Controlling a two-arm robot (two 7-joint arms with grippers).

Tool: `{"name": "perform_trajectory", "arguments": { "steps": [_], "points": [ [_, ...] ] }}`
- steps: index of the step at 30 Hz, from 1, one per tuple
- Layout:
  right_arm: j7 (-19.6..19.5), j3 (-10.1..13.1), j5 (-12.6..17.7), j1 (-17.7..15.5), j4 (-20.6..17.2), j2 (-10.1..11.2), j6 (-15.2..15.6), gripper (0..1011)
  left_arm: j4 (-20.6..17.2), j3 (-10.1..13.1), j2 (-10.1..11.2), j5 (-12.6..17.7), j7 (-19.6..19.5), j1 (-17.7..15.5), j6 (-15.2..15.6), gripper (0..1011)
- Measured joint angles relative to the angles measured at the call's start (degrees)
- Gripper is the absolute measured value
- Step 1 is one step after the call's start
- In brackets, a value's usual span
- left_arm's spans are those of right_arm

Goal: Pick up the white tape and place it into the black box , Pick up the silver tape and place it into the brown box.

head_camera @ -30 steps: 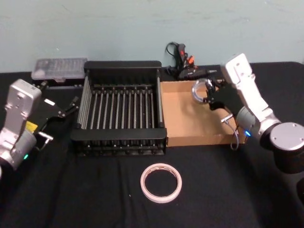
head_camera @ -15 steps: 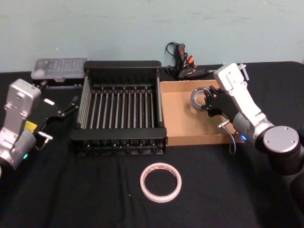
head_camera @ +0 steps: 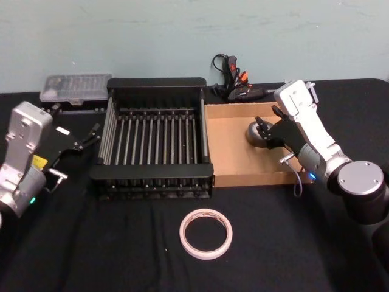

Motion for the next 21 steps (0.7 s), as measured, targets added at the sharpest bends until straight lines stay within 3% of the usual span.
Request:
{"name": "perform_trajectory", "arguments": {
  "steps": [10, 21],
  "points": [
    [0.0, 0.0, 0.1, 0.0, -0.1, 0.0, 0.1, 754, 0.0, 0.0, 0.0, 0.0, 0.0, 0.0, 0.0, 1001],
    [0.0, 0.0, 0.2, -0.1, -0.1, 0.1, 0.1, 1002, 0.0, 0.0, 0.0, 0.0, 0.0, 0.0, 0.0, 1001]
  ]
}}
